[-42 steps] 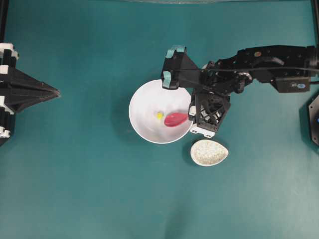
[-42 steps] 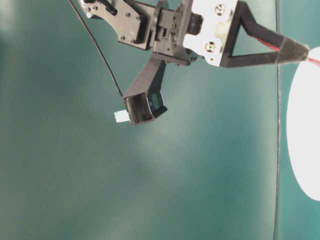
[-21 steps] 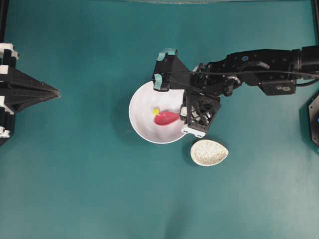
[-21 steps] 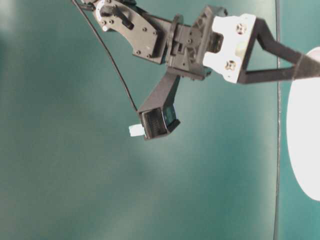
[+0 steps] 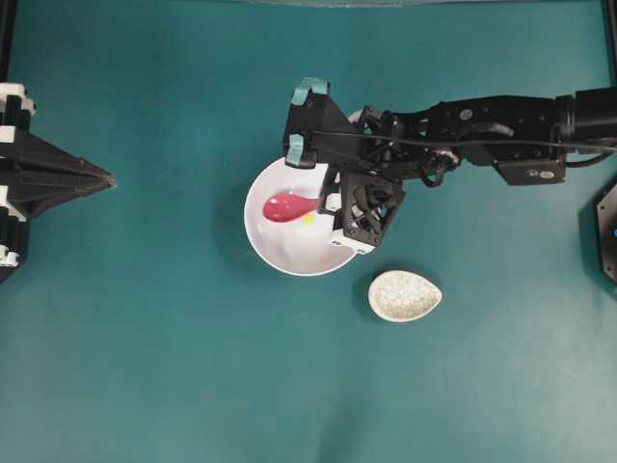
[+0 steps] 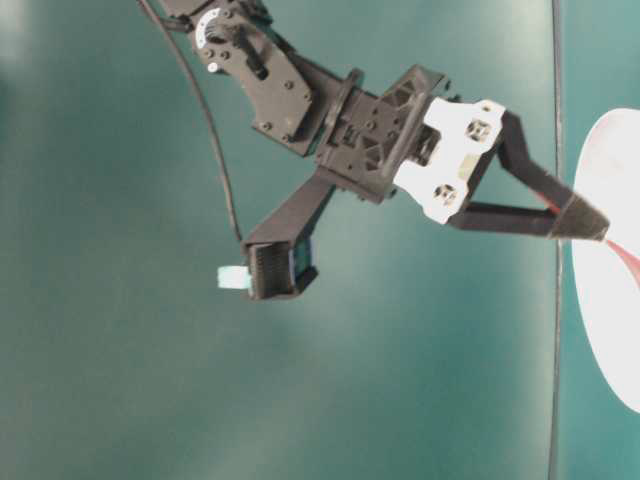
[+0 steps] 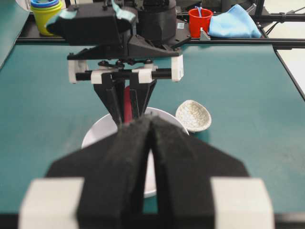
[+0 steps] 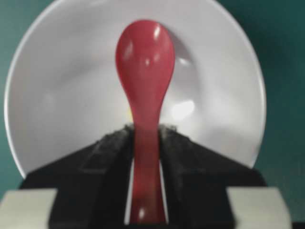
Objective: Scoop the yellow hexagonal prism block from the bowl with a spoon using the right arm.
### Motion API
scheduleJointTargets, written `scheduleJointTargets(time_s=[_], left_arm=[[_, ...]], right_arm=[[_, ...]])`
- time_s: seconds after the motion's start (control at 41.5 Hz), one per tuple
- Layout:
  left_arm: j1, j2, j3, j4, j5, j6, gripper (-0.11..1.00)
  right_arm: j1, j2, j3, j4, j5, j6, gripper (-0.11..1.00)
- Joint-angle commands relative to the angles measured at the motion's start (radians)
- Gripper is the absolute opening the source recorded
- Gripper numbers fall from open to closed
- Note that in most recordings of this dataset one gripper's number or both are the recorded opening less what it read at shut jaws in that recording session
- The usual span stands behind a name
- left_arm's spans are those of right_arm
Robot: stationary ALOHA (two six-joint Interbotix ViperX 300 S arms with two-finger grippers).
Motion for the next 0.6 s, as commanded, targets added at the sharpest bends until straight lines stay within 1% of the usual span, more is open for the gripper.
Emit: scheduleJointTargets(time_s=[0.0,0.241,0.433,0.578], left_arm=[[0.0,0.003,-0.029,0.002,-0.005,-0.002,0.0],[0.0,0.002,-0.031,0.002,-0.005,-0.002,0.0],[0.0,0.002,-0.029,0.002,-0.005,-0.003,0.0],[0.0,0.002,-0.031,0.003,-0.005,-0.003,0.0]], right_arm=[[0.002,-0.044,-0.032,-0.005,0.005,-0.005,0.25],[0.002,-0.138,-0.038,-0.014,0.071,0.003,0.25],[0.002,-0.233,-0.04,-0.014,0.176,0.008,0.25],[0.002,-0.293,-0.038,-0.014,0.279,0.009,0.25]])
